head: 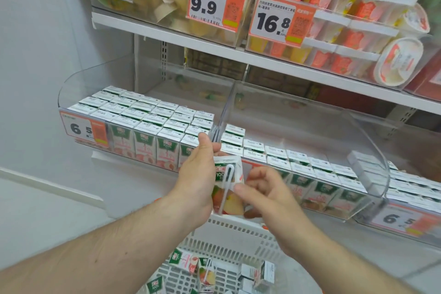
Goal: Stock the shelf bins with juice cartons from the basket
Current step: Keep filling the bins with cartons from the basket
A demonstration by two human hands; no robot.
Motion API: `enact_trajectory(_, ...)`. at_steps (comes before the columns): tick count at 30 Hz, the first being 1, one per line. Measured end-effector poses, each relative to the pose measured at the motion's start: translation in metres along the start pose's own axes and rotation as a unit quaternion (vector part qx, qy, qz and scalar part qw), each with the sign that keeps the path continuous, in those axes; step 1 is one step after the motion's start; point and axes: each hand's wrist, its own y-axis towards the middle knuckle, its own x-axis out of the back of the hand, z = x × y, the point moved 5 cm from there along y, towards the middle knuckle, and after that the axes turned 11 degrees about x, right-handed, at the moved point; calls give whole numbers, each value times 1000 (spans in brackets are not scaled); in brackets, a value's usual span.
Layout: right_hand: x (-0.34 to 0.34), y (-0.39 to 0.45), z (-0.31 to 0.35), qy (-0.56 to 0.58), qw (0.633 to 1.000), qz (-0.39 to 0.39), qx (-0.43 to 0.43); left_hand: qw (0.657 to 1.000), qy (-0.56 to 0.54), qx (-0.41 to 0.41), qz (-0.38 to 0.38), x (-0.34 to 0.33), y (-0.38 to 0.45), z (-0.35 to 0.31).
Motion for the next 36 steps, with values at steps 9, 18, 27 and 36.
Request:
enact_trajectory(9, -9, -5, 1, 333, 935, 11, -122, 975, 54, -43, 211, -8, -10, 17)
enact_trajectory(18, 30, -4, 21, -1, 986, -152, 68, 910, 270, -314, -20, 3, -20, 4)
enact_trajectory(27, -1, -9, 44, -285, 937, -42, 199, 798, 383, -462, -57, -8, -19, 1)
enact_trajectory(36, 79, 72, 93, -361, 914, -109, 150, 632, 685, -352, -84, -6, 4, 11)
